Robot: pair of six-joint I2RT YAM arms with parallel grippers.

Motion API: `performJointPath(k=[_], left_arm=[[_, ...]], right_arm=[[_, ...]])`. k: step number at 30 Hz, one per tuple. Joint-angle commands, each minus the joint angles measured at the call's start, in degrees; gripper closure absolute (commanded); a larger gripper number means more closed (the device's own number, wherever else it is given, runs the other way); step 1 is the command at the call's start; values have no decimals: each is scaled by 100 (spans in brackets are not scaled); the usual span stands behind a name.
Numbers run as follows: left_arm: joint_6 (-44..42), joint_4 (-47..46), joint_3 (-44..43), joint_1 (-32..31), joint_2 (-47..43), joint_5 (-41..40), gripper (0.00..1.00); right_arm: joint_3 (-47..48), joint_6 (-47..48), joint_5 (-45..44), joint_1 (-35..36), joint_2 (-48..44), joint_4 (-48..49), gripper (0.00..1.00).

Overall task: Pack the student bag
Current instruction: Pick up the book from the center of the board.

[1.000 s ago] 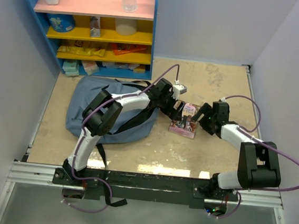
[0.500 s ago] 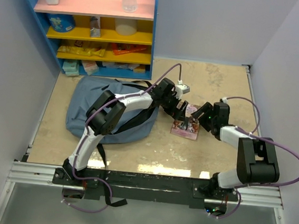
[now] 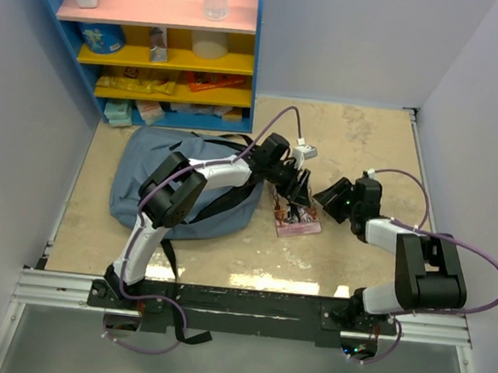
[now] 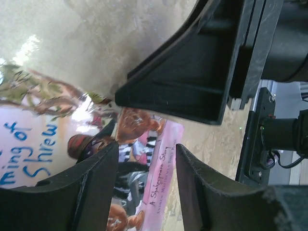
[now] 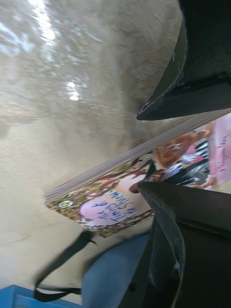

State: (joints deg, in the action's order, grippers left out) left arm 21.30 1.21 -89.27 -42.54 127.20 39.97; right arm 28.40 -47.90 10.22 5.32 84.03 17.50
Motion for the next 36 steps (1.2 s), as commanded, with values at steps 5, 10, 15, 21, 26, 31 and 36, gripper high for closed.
performJointPath(k=[5, 10, 15, 21, 26, 31, 36], left_arm=[[-108, -156, -143, -17, -160, 55, 44], [-520, 580, -493, 132, -318, -85, 43], [-1400, 1382, -57, 220, -1134, -1015, 28], [-812, 943, 1359, 220, -1707, -1448, 28], [-382, 942, 1466, 168, -1313, -1281, 28], [-48, 732, 1535, 97, -1048, -1509, 30], [225, 538, 1685, 97, -899, -1518, 30]], right_arm=[[-239, 52, 534, 22, -931, -536, 48], [-177, 386, 191, 30, -844, -994, 38], [252, 825, -142, 30, -546, -1187, 31], [692, 940, -90, 22, -54, -1038, 31], [702, 870, 85, 30, 140, -530, 32], [570, 817, 217, 30, 394, -115, 32], [316, 782, 454, 48, 553, 218, 32]])
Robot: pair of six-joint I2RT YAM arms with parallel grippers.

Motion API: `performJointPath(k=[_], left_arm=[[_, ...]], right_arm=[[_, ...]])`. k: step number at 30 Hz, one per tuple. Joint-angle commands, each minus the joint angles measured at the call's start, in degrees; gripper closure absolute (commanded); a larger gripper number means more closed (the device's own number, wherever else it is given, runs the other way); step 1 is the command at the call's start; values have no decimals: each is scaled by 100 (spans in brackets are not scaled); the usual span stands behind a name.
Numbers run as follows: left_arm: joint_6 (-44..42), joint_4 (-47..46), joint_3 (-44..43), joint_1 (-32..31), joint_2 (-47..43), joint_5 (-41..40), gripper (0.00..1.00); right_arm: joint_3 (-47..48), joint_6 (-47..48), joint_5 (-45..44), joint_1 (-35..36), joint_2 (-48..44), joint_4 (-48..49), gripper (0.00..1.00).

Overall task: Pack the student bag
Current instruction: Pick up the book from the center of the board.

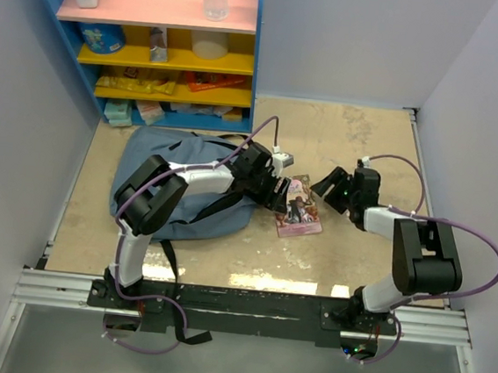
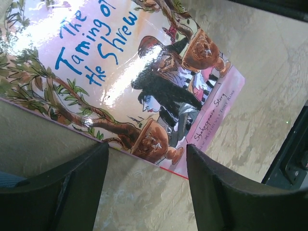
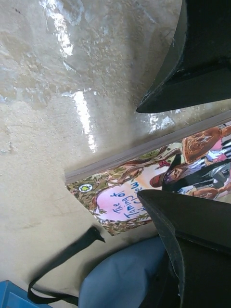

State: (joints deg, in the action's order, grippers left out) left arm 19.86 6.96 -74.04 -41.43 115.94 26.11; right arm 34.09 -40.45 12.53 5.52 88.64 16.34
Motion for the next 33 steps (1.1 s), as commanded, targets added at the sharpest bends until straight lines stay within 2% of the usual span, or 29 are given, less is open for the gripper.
performJointPath(k=[1, 6, 11, 14, 18, 28, 31, 33], left_arm=[[378, -37, 153, -32, 279, -132, 30], [528, -326, 188, -32, 447, 270, 30], [616, -555, 171, -84, 526, 580, 30], [625, -564, 127, -128, 631, 588, 31], [686, -600, 48, -190, 684, 685, 32], [581, -599, 65, -278, 588, 668, 32], [476, -608, 21, -287, 500, 615, 32], [440, -608, 4, -278, 456, 580, 32]], right_arm=[[-314, 19, 301, 19, 92, 405, 32], [-779, -182, 653, 133, -13, 835, 35], [-1307, -385, 970, 169, -609, 1082, 39], [-1571, -464, 1075, 169, -1101, 1038, 44], [-1686, -534, 1154, 169, -1541, 1003, 57], [-1563, -544, 1471, 160, -1815, 925, 59], [-1396, -280, 1375, 178, -2034, 363, 59], [-1230, -61, 1252, 169, -2175, -147, 53]])
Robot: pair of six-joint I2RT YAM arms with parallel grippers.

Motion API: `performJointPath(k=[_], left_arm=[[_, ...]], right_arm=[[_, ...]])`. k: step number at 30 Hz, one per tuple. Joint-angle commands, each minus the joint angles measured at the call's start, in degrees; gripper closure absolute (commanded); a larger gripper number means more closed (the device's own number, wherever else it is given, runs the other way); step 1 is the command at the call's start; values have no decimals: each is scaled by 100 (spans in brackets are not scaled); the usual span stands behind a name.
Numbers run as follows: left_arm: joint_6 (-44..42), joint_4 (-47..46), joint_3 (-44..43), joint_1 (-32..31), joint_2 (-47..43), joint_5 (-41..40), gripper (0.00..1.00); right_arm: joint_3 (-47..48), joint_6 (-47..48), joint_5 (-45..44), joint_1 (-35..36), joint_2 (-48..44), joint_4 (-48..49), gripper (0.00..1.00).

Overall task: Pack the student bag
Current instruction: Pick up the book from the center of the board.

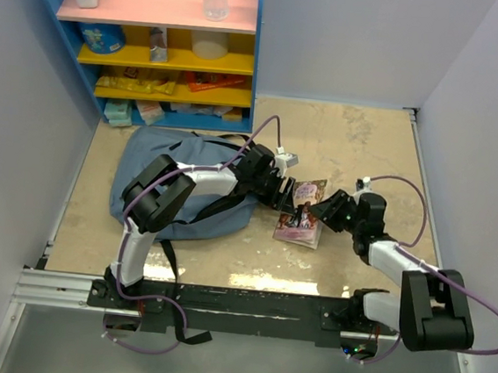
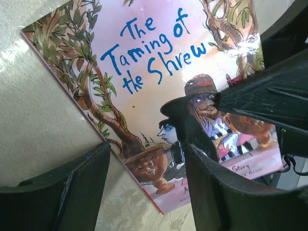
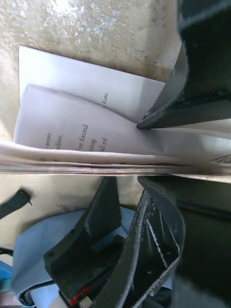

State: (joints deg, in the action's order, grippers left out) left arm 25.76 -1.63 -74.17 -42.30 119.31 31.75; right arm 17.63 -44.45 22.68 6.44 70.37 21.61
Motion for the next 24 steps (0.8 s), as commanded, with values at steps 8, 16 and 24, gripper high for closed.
performJointPath(k=[8, 16, 24], left_arm=[[-238, 303, -27, -191, 137, -11, 32], [-273, 321, -27, -190, 110, -19, 32], [-291, 321, -27, -190, 93, -11, 33]], right_arm=[[602, 464, 35, 68, -823, -1353, 35], [417, 94, 351, 77, -787, -834, 39], [795, 138, 500, 59, -1394, -1203, 38]])
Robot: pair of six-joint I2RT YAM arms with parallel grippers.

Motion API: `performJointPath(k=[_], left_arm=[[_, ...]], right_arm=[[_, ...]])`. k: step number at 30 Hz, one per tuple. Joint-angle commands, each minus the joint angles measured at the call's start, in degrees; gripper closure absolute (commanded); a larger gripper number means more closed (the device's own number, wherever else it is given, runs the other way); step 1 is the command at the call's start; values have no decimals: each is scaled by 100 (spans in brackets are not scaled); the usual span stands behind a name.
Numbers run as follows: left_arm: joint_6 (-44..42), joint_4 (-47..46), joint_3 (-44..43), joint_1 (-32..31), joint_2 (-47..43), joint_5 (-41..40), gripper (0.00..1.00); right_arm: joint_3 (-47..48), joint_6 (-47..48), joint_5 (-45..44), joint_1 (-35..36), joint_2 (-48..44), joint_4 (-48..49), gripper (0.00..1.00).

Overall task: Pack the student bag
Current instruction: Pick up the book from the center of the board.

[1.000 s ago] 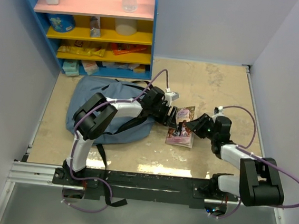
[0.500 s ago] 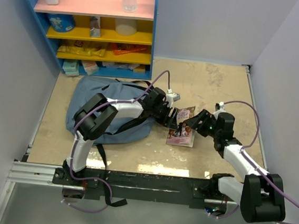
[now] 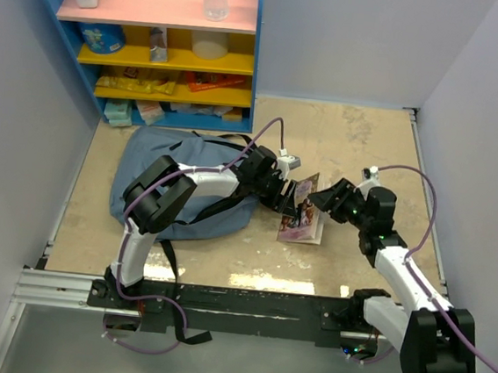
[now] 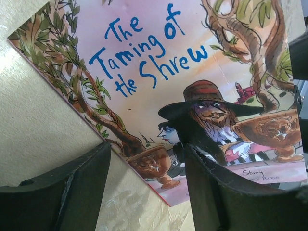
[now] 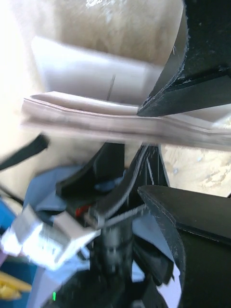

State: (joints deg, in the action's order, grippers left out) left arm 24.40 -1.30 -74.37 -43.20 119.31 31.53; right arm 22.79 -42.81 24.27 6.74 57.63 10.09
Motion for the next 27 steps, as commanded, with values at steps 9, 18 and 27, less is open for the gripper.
performJointPath(k=[9, 18, 27], left_arm=[[-155, 288, -16, -101, 49, 29, 33], [-129, 288, -34, -110, 58, 90, 33], [-164, 367, -113, -92, 14, 152, 33]], right_arm=[[-239, -202, 482, 29, 398, 503, 42], [85, 246, 17, 29, 268, -322, 47], [42, 36, -45, 29, 372, -183, 85]])
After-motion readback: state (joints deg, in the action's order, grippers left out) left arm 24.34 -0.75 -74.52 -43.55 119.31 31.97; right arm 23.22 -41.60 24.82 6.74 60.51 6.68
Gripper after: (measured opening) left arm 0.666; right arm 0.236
